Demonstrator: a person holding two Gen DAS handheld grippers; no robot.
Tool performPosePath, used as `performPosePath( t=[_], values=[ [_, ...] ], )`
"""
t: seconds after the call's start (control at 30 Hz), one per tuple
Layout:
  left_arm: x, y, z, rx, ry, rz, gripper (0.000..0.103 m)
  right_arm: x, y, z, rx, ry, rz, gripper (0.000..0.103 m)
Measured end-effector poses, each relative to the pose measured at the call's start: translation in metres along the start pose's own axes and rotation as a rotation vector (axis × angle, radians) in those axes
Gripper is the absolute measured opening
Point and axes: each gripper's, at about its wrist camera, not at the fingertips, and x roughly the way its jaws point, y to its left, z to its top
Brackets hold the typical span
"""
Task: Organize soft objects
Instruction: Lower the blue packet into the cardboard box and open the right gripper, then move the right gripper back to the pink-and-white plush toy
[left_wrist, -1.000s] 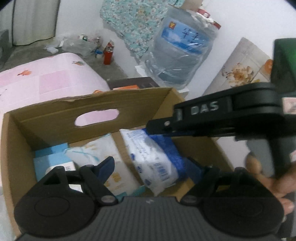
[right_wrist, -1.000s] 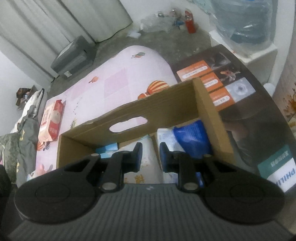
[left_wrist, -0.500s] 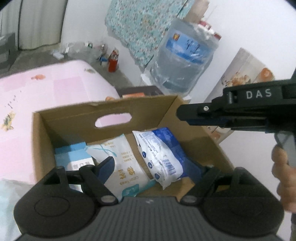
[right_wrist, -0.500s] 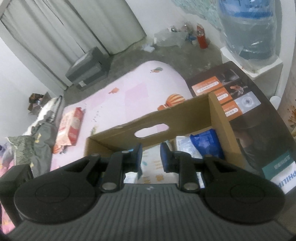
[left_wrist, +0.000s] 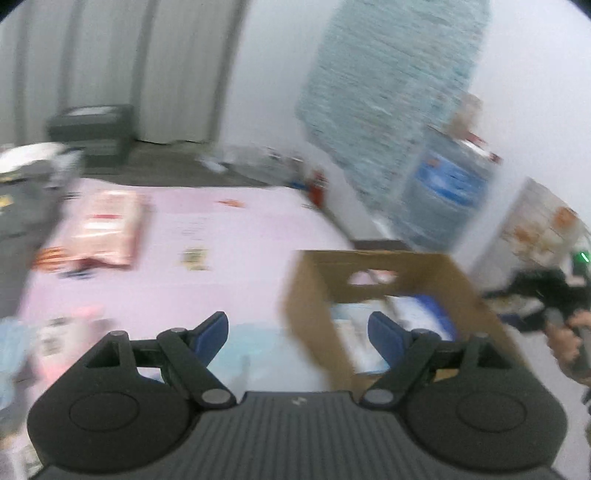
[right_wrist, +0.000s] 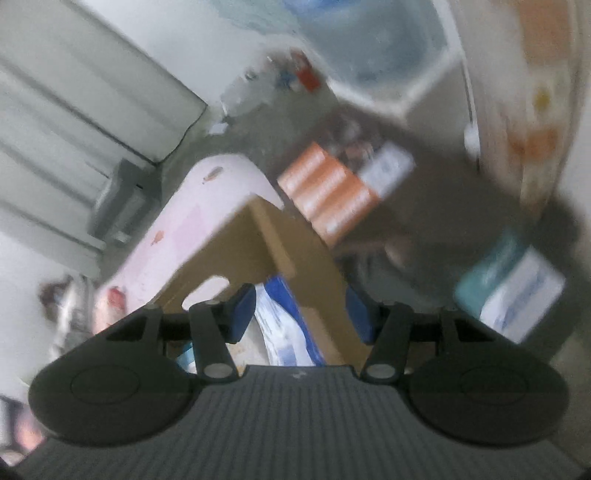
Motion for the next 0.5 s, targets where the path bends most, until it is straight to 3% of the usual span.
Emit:
performPosePath(
  t=[0.1,0.27,0.33,0.5],
  values=[
    [-0.021,0.029,-0.012,-0.063,-0.027,0.064,0.084,0.007,-0.012,-0.013,0.005,0.060,0.031,0.056],
    [-0.047,0.066,-0.038,-0.184,-0.035,0.092,0.084,0.010,0.004,-0.028,-0.092,0.048,-0.018,0.064],
    [-0.053,0.076,-0.046,-0.206,-0.028,0.100,0.084,0.012,0.011,-0.029,-0.095,0.045,-0.030,0.070],
    [-0.065,0.089,-0.062,-0.231,-0.017,0.108,0.084,0.015,0.027,-0.039,-0.138,0.041,-0.069,0.070]
  ],
)
